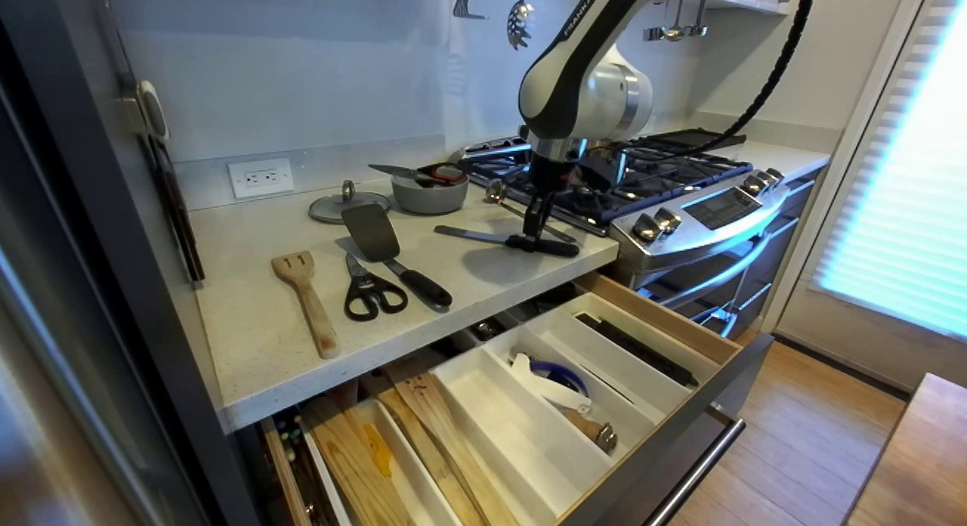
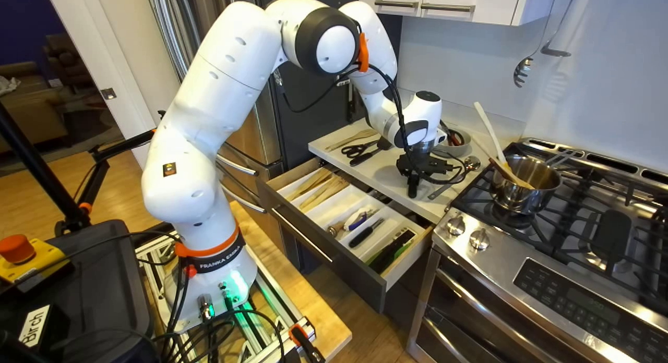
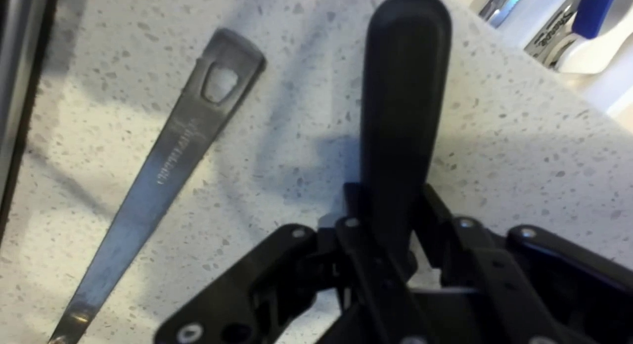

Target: Shift the knife from the counter to the pot

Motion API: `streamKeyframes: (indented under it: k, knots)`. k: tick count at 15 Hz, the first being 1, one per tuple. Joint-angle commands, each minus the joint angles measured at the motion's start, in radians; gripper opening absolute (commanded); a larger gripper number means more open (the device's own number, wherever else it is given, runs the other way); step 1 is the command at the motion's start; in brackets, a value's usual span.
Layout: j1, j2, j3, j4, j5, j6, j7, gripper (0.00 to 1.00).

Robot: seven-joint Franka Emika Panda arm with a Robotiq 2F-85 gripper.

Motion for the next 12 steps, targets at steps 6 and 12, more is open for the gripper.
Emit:
streamKeyframes:
  k: [6, 12]
  knots:
    - [-0.034, -0.153, 0.041, -0.233, -0.036, 0.216, -0.144, 0.07]
    - [-0.179, -0.265, 0.244, -0.589, 0.009, 0.754, -0.142, 0.07]
